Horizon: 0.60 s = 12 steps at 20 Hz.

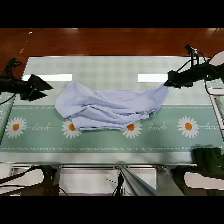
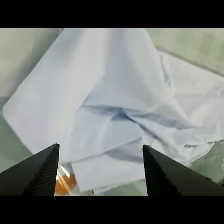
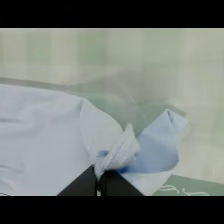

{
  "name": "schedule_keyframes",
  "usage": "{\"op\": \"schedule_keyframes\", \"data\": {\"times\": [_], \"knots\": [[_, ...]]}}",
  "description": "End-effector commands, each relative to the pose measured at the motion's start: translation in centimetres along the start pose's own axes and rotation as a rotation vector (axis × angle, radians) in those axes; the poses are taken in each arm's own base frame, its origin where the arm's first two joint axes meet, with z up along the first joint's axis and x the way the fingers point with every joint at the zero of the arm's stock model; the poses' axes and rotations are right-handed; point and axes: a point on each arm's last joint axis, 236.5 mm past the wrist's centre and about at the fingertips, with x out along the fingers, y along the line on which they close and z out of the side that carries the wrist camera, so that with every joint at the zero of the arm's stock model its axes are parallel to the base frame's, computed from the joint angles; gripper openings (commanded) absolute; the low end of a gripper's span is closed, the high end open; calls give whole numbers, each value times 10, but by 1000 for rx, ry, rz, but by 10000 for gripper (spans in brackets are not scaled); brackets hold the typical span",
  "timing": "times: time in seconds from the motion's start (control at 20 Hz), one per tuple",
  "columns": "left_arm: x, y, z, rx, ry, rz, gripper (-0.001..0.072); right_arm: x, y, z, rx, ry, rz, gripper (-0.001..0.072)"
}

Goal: Fold the shirts.

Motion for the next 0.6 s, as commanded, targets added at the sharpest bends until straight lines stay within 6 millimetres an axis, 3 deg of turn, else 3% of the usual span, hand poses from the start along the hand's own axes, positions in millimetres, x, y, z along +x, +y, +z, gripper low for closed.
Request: {"op": "schedule_keyframes", "data": {"times": [0.0,0.25,0.4,0.55], "knots": [[-8,8,-59,-40,112,15,586,1,-9,-7,-19,31,-39,24],[69,10,-166,-49,365,-8,587,1,-9,-9,-19,41,-37,24],[99,1,-189,-53,387,-29,587,0,-10,-10,-21,42,-42,24],[119,-8,-194,-26,382,-26,587,0,-12,-10,-26,45,-53,24]]}}
